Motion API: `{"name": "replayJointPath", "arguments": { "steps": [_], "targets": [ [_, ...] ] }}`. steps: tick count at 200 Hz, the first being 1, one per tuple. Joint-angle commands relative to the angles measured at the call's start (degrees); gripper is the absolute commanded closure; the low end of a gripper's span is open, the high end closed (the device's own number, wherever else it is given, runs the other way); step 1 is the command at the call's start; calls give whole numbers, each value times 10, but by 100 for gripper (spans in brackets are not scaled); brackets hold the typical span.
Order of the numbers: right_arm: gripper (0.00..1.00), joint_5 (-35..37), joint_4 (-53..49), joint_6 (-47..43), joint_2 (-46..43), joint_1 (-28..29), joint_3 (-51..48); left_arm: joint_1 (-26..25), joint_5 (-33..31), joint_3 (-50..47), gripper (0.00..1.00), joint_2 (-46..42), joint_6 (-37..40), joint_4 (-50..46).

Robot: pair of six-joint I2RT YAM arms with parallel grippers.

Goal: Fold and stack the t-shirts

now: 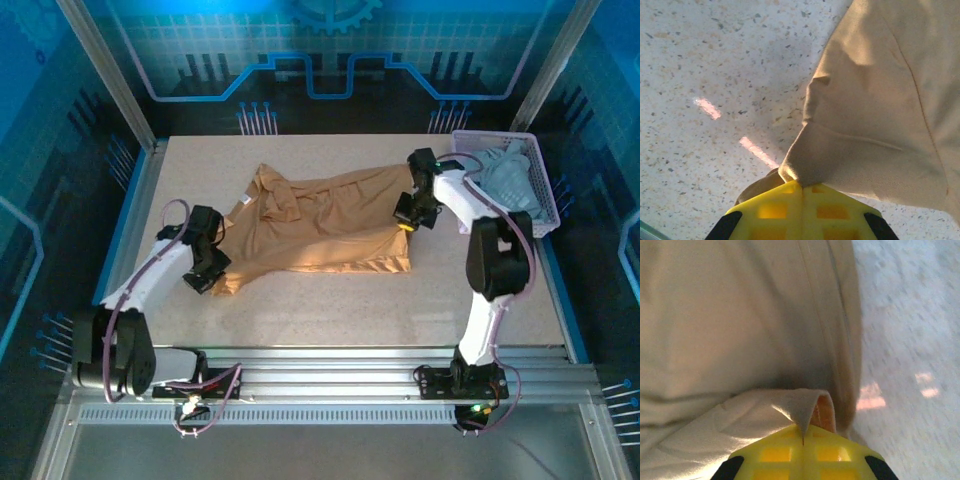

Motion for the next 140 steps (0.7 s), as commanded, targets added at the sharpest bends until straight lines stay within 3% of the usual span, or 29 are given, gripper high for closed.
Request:
{"name": "replayJointPath", "arguments": {
  "steps": [1,22,44,83,140],
  "targets": [
    [76,-9,-24,-9,31,-20,54,4,11,35,100,18,1,8],
    [54,17,-17,4,-5,-24,31,4,13,40,100,21,7,3],
    [49,7,27,21,-83,-24,-69,4,13,32,100,15,11,2],
    [55,-88,141,7,-138,-21,-217,4,31,15,100,16,12,11],
    [65,-64,122,-8,-107,-10,-230,4,40,16,100,18,15,14]
  ]
}}
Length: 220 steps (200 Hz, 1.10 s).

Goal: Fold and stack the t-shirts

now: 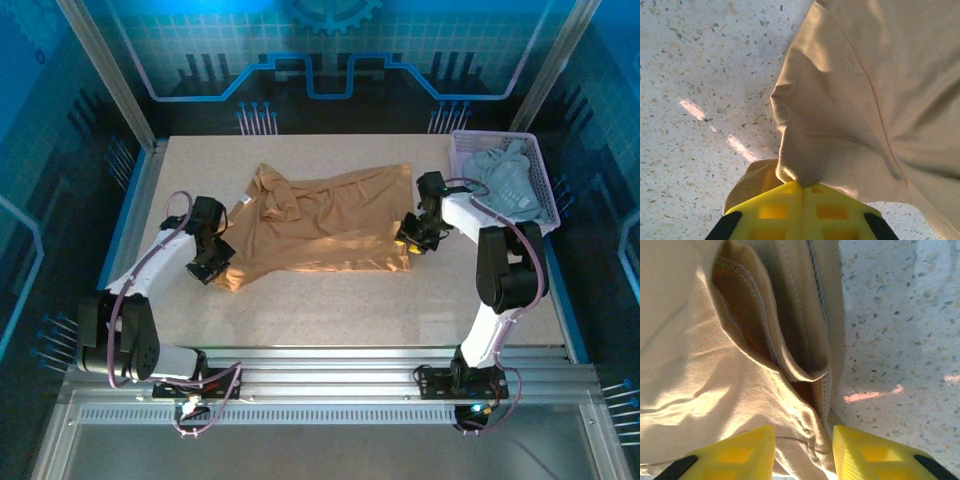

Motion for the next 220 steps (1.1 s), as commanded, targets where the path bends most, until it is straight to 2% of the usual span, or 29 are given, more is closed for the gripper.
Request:
{"name": "replayJointPath", "arguments": {
  "steps": [1,47,70,101,115,167,220],
  "targets": [
    [65,-5,11,-7,12,4,-15,4,13,-8,100,0,11,0],
    [69,-5,14,-8,14,13,-17,4,14,-8,100,-6,11,-1],
    [78,-4,20,-2,8,18,-23,4,15,-11,100,-9,11,-1],
    [95,7,6,3,-8,22,-17,4,15,-12,100,-11,9,0],
    [99,19,-9,2,-26,24,-11,4,16,-14,100,-14,9,0],
    [98,51,-88,-21,-100,37,13,3,24,-21,100,-26,0,0],
    [92,41,-104,-38,-128,36,-19,1,33,-28,100,-33,-2,2]
  ]
}}
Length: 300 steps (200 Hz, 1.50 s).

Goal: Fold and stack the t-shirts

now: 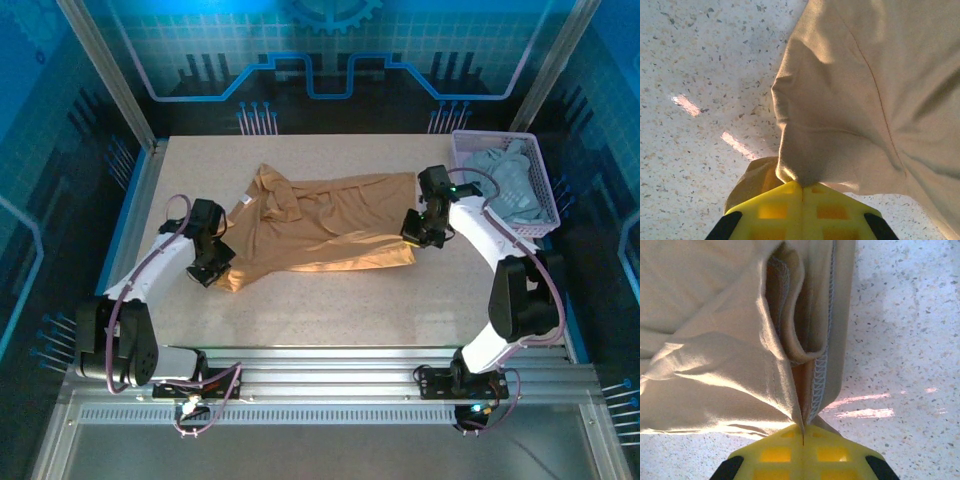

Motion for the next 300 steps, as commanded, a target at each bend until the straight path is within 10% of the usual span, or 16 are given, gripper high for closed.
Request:
{"name": "replayJointPath", "arguments": {
  "steps": [1,137,300],
  "targets": [
    [92,0,-29,-14,-7,5,-20,1,15,-13,100,-16,0,-3],
    [57,-10,50,-8,18,-7,-124,-2,20,-22,100,-31,5,-10],
    [80,-8,48,-20,27,12,-92,-4,20,-23,100,-26,4,-6]
  ]
}}
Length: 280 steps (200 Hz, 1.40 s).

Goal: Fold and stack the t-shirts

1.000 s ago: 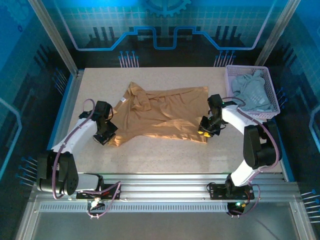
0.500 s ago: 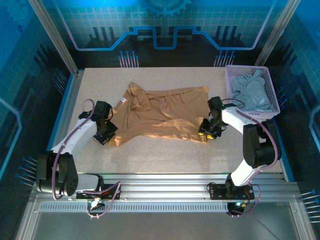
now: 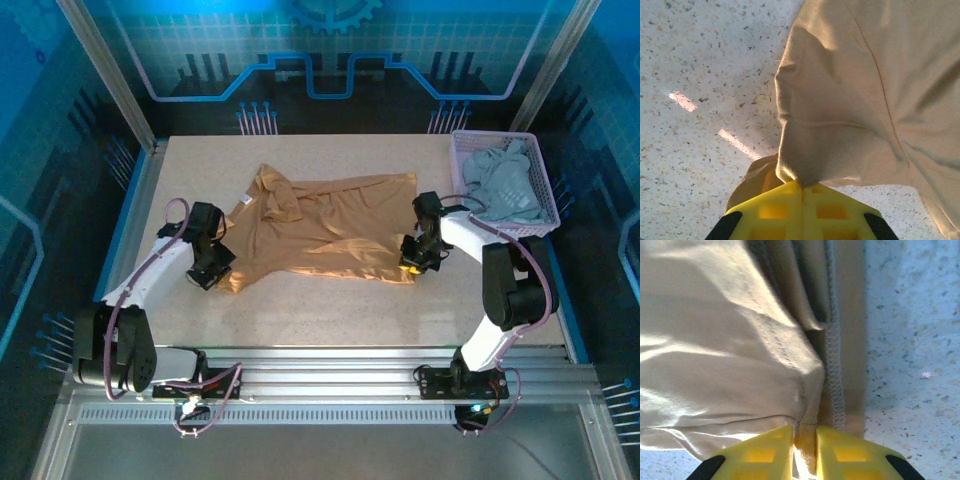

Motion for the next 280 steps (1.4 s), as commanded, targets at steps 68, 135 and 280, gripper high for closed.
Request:
{"name": "replayJointPath", "arguments": {
  "steps": [68,135,280],
  "targets": [
    [100,14,-24,-10,-27,20,16,-4,9,-13,100,-13,0,-4],
    [100,12,-13,-9,-48,17,-17,-4,10,-20,100,-20,0,-4],
    [99,-9,-110,9,-214,53,-185,-6,8,-36,100,-54,-6,-32]
  ]
}}
